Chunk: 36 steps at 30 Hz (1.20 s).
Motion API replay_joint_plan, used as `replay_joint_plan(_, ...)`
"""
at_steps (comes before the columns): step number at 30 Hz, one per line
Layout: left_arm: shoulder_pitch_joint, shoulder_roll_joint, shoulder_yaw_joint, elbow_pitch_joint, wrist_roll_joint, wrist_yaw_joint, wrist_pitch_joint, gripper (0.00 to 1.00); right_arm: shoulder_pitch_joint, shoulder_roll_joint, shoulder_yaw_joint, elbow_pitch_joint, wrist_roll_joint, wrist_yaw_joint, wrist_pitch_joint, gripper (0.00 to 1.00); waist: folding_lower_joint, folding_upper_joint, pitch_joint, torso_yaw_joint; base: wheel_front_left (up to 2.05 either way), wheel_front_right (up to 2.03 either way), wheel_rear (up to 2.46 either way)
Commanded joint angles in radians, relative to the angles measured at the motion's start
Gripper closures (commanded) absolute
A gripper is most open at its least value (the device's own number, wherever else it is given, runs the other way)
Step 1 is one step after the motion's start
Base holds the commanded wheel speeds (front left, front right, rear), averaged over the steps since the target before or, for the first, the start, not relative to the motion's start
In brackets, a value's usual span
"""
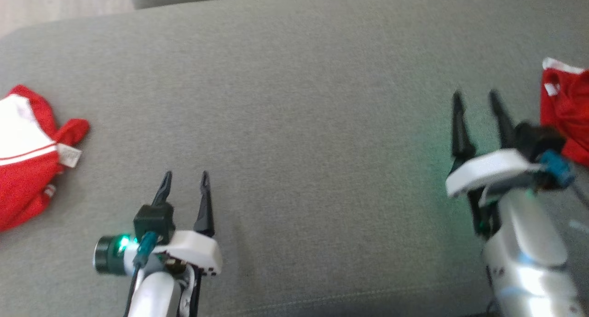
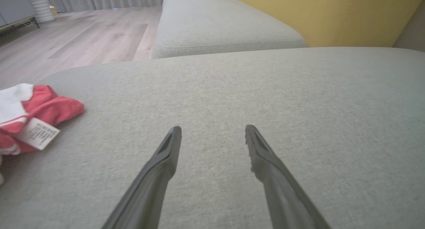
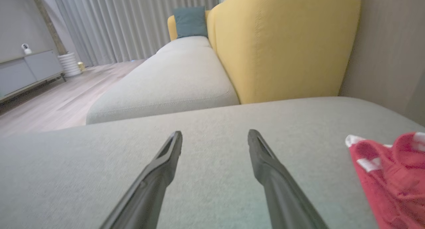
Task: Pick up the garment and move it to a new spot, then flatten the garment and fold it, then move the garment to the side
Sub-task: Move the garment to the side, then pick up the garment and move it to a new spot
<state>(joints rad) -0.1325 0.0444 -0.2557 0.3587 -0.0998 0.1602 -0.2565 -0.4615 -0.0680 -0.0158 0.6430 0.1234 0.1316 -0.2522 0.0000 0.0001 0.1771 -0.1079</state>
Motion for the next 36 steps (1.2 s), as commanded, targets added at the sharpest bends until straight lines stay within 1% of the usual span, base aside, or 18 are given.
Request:
replay_joint_plan(1,-0.005,0.006,0.04,-0.027,-0.009,0.011,-0.005,0.0,0.001,0.015,0.031,-0.026,0.01,-0.001,-0.01,0.0,0.0,-0.0001,-0.022,0.023,0.0,0.0,0.0)
replay_joint_plan(6,0.021,0.006,0.065,-0.025,-0.024,0.031,-0.005,0.0,0.065,0.017,0.063,-0.014,0.045,-0.001,-0.01,0.0,0.0,-0.0001,-0.051,0.053,0.0,0.0,0.0)
replay_joint_plan(15,0.058,0.006,0.11,-0.026,-0.026,0.045,-0.005,0.0,0.131,0.018,0.104,-0.008,0.061,-0.001,-0.01,0.0,0.0,-0.0001,-0.11,0.082,0.0,0.0,0.0)
replay_joint_plan(23,0.095,0.006,0.166,-0.052,-0.02,0.047,-0.005,0.0,0.158,0.018,0.113,-0.042,0.085,-0.001,-0.01,0.0,0.0,-0.0001,-0.148,0.083,0.0,0.0,0.0)
replay_joint_plan(30,0.106,0.006,0.176,-0.06,-0.02,0.043,-0.005,0.0,0.177,0.018,0.122,-0.058,0.098,-0.001,-0.01,0.0,0.0,-0.0001,-0.153,0.087,0.0,0.0,0.0)
replay_joint_plan(33,0.102,0.006,0.168,-0.061,-0.018,0.041,-0.005,0.0,0.179,0.018,0.128,-0.059,0.101,-0.001,-0.01,0.0,0.0,-0.0001,-0.149,0.1,0.0,0.0,0.0)
replay_joint_plan(36,0.091,0.006,0.161,-0.069,-0.013,0.038,-0.005,0.0,0.176,0.018,0.13,-0.066,0.101,-0.001,-0.01,0.0,0.0,-0.0001,-0.138,0.13,0.0,0.0,0.0)
